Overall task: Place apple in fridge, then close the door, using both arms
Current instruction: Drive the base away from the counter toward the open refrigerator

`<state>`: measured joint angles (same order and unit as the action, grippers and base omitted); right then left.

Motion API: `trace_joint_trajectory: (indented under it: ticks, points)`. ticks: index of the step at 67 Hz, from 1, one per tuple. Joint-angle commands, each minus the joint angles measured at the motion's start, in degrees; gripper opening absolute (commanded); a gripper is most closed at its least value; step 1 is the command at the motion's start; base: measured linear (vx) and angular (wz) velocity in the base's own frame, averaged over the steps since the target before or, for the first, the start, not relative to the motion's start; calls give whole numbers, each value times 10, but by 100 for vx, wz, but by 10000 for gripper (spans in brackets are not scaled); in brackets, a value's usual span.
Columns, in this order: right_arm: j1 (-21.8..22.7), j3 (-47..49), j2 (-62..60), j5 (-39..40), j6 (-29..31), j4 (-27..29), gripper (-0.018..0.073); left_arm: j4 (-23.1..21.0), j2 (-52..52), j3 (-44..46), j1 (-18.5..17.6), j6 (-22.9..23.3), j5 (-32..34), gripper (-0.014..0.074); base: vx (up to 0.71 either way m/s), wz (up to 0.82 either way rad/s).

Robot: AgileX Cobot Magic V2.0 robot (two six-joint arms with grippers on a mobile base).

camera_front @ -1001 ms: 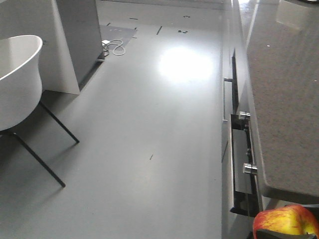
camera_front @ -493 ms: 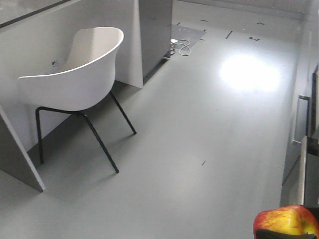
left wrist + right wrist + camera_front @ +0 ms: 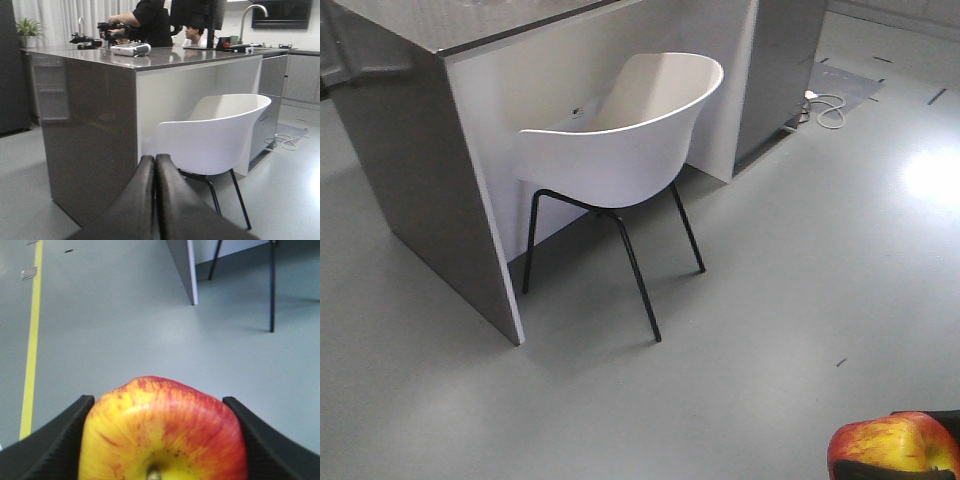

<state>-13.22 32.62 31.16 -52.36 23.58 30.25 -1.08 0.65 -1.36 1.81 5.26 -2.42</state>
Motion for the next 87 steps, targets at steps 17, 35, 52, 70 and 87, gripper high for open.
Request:
trace_joint_trajectory:
  ticks: [17,35,52,70,87]
  points:
    - [-1,16,2,30,3,18,85,-2,3,10,0,4,42,-6,-2,48]
    - [-1,16,2,30,3,18,85,-2,3,10,0,4,42,-6,-2,50]
    - [-1,16,2,30,3,18,85,-2,3,10,0,4,42,-6,0,44]
    - [-1,16,2,30,3,18,85,-2,3,10,0,4,42,-6,1,43]
    - [-1,16,2,31,3,18,85,-2,3,10,0,4,42,-6,4,39]
